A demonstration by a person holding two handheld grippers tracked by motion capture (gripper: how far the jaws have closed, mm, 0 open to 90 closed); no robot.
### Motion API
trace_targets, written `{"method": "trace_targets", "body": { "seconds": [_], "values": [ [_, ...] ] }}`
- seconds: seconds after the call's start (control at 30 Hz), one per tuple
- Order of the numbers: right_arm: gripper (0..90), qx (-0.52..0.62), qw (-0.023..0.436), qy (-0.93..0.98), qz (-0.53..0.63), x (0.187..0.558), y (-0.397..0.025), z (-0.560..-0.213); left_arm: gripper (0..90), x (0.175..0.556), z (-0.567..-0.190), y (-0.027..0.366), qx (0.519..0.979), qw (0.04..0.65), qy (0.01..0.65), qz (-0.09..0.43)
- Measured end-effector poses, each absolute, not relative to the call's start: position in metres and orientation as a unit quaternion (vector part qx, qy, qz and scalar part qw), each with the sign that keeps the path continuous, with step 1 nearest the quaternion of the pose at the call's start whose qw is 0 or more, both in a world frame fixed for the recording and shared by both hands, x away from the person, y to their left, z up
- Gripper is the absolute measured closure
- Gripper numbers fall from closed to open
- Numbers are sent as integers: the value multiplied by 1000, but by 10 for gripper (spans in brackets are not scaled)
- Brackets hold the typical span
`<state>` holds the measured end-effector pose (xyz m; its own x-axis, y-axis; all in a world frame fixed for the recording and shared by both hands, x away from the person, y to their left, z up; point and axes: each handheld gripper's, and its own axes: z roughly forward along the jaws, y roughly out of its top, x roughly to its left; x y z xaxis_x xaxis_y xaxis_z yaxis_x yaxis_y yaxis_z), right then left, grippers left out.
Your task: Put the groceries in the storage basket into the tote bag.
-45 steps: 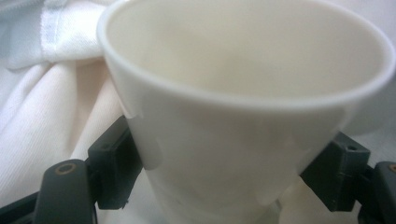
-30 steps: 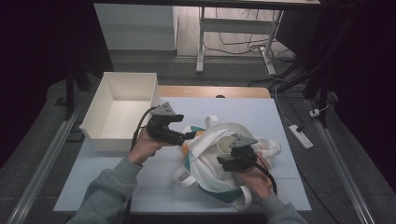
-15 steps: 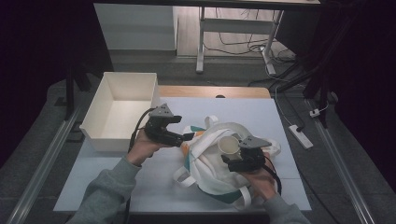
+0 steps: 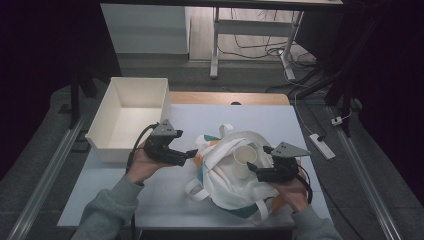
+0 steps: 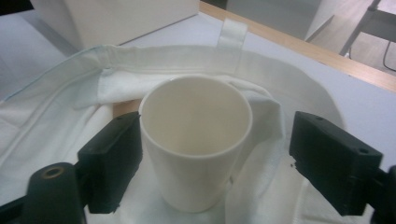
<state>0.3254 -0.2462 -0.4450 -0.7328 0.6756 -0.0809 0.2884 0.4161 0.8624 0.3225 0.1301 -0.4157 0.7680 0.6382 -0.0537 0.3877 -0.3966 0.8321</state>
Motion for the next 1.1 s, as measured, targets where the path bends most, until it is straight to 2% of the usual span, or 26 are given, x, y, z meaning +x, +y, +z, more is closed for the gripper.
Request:
{"method": "trace_targets", "body": {
  "seconds": [0.33,0.77,1.1],
  "values": [
    [187,298,235,806,454,315,-267,-441,148,281,-421,165,809,450,334,180],
    [194,318,247,801,444,304,-302,-453,148,262,-455,205,795,434,392,161],
    [196,332,246,801,434,307,-311,-462,148,266,-471,212,793,427,409,147]
  ]
}}
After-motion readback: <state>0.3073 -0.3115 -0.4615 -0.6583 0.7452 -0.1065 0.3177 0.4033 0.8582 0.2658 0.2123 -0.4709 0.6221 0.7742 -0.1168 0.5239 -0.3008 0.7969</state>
